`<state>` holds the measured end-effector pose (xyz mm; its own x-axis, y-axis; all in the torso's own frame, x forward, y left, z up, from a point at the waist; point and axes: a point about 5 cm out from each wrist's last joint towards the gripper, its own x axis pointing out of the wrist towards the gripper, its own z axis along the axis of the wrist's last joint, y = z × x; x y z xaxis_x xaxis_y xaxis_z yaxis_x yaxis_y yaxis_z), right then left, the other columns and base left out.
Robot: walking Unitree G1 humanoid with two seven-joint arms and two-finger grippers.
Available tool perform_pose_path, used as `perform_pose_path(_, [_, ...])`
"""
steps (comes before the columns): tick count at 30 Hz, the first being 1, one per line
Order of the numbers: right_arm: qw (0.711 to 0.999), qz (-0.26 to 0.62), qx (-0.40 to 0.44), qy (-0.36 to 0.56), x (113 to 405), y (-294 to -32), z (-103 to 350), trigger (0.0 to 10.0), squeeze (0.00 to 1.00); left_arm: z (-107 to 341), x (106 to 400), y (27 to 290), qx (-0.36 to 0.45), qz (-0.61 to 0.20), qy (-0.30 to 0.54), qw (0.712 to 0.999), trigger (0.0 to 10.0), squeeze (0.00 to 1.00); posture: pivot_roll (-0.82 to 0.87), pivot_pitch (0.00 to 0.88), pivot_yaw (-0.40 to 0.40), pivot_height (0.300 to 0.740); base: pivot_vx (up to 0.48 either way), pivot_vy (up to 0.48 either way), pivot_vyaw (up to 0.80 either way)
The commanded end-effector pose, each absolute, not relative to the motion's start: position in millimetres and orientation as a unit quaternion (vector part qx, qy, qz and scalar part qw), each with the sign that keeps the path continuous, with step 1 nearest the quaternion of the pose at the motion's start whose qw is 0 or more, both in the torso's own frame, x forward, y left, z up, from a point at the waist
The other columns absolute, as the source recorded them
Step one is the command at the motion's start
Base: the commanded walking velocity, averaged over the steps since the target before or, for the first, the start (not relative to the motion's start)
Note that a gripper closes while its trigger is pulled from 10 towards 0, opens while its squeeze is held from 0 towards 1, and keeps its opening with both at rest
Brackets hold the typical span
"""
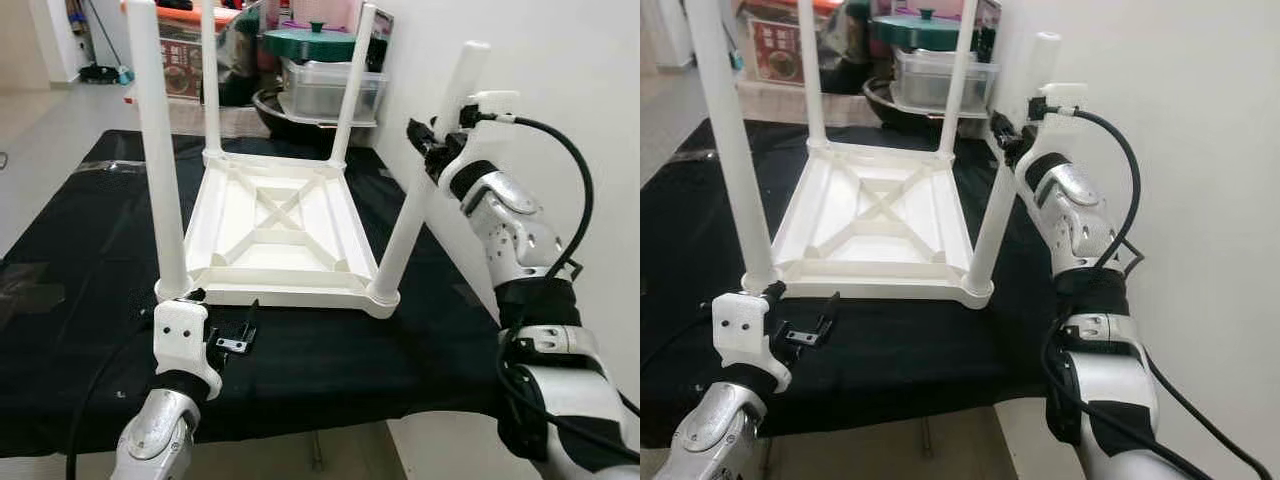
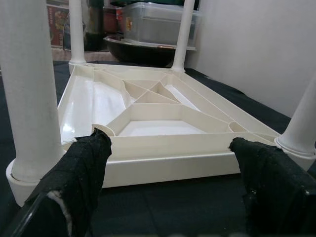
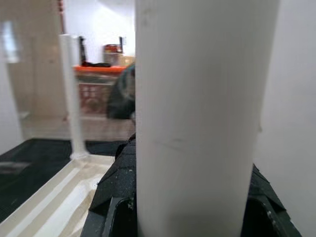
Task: Building children table
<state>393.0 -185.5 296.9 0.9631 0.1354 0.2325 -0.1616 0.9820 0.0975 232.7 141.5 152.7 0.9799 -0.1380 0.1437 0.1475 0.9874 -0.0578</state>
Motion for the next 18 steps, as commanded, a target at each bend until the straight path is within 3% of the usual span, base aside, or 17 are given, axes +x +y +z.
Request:
perform_pose_path(1, [0.993, 0.038, 0.082, -0.071, 393.5, -193.0, 272.2, 0.0, 0.0, 147.8, 234.0, 138.9, -0.031, -0.077, -0.061, 0.995, 10.0, 0.0, 0.09, 0.0, -0.145, 0.74, 0.0, 0.0, 0.0])
perform_pose_path(5, [0.989, 0.059, 0.114, -0.071, 391.0, -183.9, 267.9, 0.0, 0.0, 147.6, 234.7, 139.7, -0.029, -0.077, -0.06, 0.995, 10.0, 0.0, 0.09, 0.0, -0.144, 0.74, 0.0, 0.0, 0.0])
perform_pose_path(7, [0.96, 0.058, 0.273, -0.014, 394.3, -178.2, 254.9, 0.0, 0.0, 147.1, 235.2, 138.9, -0.031, -0.078, -0.059, 0.995, 10.0, 0.0, 0.08, 0.0, -0.146, 0.74, 0.0, 0.0, 0.0])
perform_pose_path(8, [0.96, 0.058, 0.273, -0.014, 394.3, -178.2, 254.9, 0.0, 0.0, 147.1, 235.2, 138.9, -0.031, -0.078, -0.059, 0.995, 10.0, 0.0, 0.08, 0.0, -0.146, 0.74, 0.0, 0.0, 0.0])
perform_pose_path(9, [0.937, 0.054, 0.344, 0.019, 395.6, -175.5, 245.9, 0.0, 0.0, 146.8, 235.2, 138.5, -0.032, -0.078, -0.059, 0.995, 10.0, 0.0, 0.09, 0.0, -0.152, 0.74, 0.0, 0.0, 0.0])
perform_pose_path(10, [0.937, 0.054, 0.344, 0.019, 395.6, -175.5, 245.9, 0.0, 0.0, 146.8, 235.2, 138.5, -0.032, -0.078, -0.059, 0.995, 10.0, 0.0, 0.09, 0.0, -0.152, 0.74, 0.0, 0.0, 0.0])
perform_pose_path(12, [0.886, 0.026, 0.452, 0.104, 396.3, -164.4, 216.9, 0.0, 0.0, 146.5, 235.1, 137.5, -0.034, -0.078, -0.059, 0.995, 10.0, 0.0, 0.09, 0.0, -0.153, 0.74, 0.0, 0.0, 0.0])
perform_pose_path(13, [0.886, 0.026, 0.452, 0.104, 396.3, -164.4, 216.9, 0.0, 0.0, 146.5, 235.1, 137.5, -0.034, -0.078, -0.059, 0.995, 10.0, 0.0, 0.09, 0.0, -0.153, 0.74, 0.0, 0.0, 0.0])
perform_pose_path(14, [0.863, 0.028, 0.48, 0.155, 393.7, -148.2, 194.1, 0.0, 0.0, 146.5, 234.8, 136.8, -0.034, -0.08, -0.058, 0.995, 10.0, 0.0, 0.09, 0.0, -0.152, 0.74, 0.0, 0.0, 0.0])
perform_pose_path(18, [0.851, 0.017, 0.483, 0.206, 387.6, -134.8, 166.2, 0.0, 0.0, 146.5, 234.6, 137.8, -0.033, -0.08, -0.058, 0.995, 10.0, 0.0, 0.1, 0.0, -0.158, 0.74, 0.0, 0.0, 0.0])
